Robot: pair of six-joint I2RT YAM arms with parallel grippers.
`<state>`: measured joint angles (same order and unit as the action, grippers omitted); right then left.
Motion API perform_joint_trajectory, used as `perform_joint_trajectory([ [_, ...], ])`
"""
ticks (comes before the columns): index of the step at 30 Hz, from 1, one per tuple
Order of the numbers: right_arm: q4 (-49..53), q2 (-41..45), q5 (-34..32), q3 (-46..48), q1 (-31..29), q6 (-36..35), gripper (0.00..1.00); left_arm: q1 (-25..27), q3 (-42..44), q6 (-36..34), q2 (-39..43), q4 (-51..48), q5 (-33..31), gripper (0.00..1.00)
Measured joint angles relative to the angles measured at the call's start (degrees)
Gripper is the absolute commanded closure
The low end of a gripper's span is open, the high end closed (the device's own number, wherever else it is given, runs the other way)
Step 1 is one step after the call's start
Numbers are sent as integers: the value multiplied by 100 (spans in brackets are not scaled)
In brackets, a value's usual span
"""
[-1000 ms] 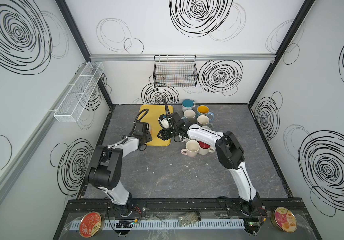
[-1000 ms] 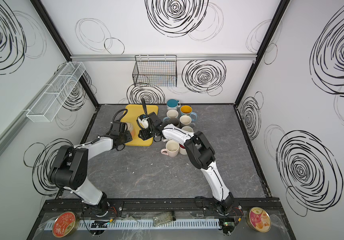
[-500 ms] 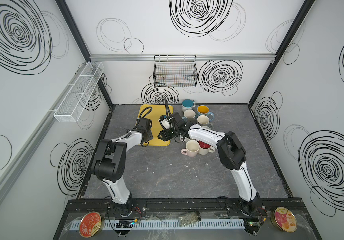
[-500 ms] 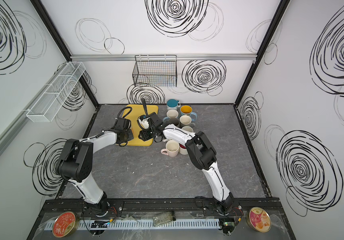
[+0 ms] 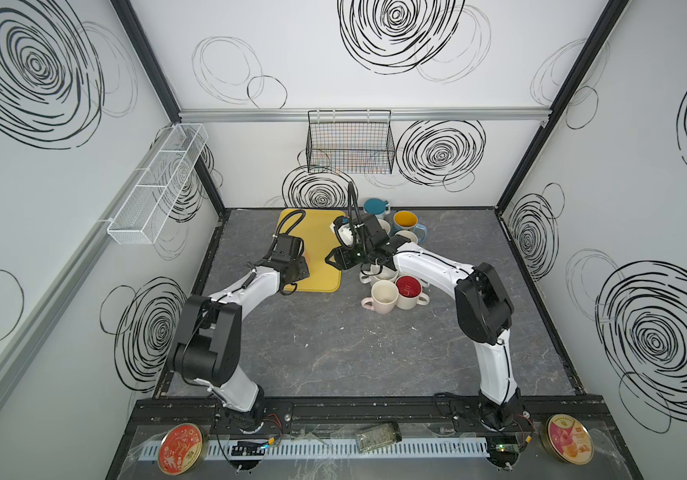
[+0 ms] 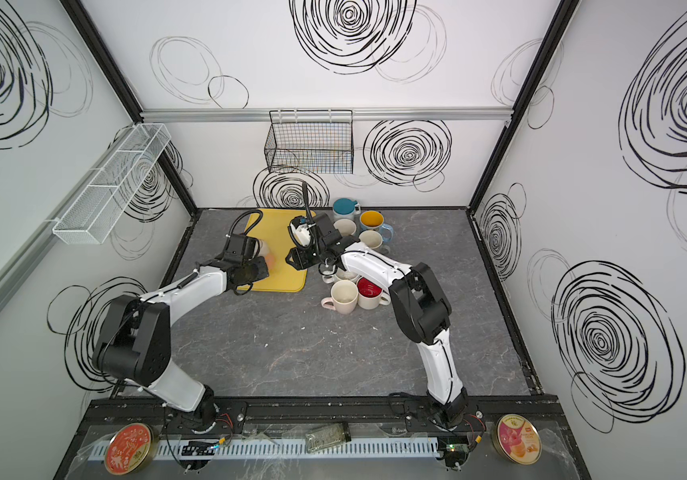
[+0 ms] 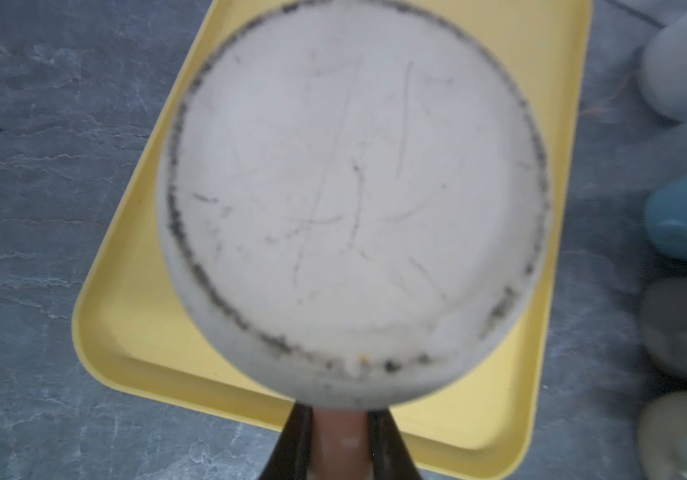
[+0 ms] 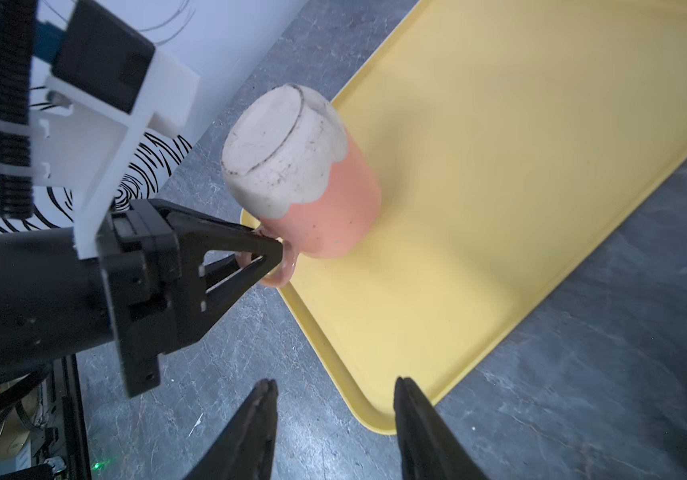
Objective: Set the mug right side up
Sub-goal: 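Lift and tilt the peach mug with the left gripper while the right gripper approaches, then grasp the peach mug's rim with the right gripper from the left gripper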
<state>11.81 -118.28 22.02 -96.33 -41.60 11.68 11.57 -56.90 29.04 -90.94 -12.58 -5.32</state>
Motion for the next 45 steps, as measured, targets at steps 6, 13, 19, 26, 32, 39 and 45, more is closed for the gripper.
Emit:
perform_joint_trajectory([
  [6,-415,413,-90,365,-28,245,52,-7,422,138,750,625,402,100],
  [13,-752,885,-435,813,-66,361,52,-94,990,330,1471,1147,824,100],
  [19,-1143,1392,-527,977,-70,391,53,-439,1598,682,2166,1943,1390,100],
  [26,-1829,1580,149,1088,-87,686,53,-896,2236,1410,2771,3362,2118,100],
  [32,-2371,1580,874,1311,-103,1257,49,-1121,2496,2216,2828,4675,2730,100],
  [39,-3289,1475,1639,1307,-103,2146,46,-1134,2581,3206,2710,6258,3311,100],
  [45,-4068,1014,2212,1145,-103,2970,47,-1102,2763,4028,2435,7558,3495,100],
])
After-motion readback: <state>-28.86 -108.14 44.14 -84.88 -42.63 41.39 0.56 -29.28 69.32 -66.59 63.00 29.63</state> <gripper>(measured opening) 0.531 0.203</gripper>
